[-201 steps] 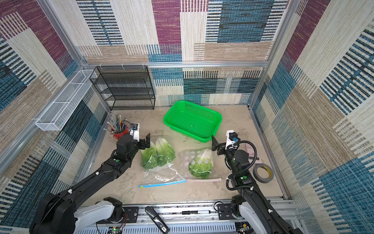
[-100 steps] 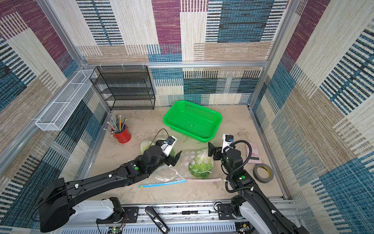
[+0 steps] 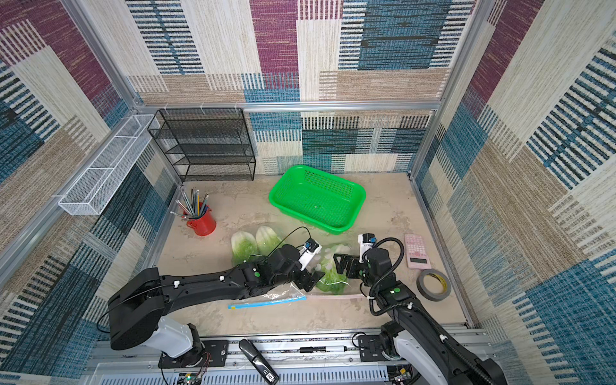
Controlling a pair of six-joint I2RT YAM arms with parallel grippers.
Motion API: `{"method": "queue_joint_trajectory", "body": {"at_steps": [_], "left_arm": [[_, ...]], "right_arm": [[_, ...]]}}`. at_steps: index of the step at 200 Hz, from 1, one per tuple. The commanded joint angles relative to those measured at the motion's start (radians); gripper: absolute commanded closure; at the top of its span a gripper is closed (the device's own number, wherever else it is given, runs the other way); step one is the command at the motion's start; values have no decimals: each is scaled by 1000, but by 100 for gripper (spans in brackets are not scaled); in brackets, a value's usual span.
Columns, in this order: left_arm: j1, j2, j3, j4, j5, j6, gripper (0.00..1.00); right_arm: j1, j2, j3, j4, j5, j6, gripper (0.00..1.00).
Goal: Open the zip-top bag and take out the chinese cabbages
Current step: Move the zipper food storage bag to the center of the board.
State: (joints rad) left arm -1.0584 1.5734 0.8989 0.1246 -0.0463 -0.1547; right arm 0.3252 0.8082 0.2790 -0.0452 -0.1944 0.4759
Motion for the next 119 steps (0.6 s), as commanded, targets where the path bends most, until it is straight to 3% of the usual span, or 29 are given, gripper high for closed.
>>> {"method": "queue_joint_trajectory", "body": {"at_steps": [1, 70, 119], "left_arm": [[1, 47, 31, 19, 73, -56, 11], [8, 222, 99, 132, 132, -182, 17], [14, 328, 186, 180, 128, -240, 23]], "right_arm": [[-24, 25, -11, 55, -111, 36, 1], [-113, 57, -95, 275, -313, 92, 3], [-177, 123, -93, 350, -336, 109, 22]]}}
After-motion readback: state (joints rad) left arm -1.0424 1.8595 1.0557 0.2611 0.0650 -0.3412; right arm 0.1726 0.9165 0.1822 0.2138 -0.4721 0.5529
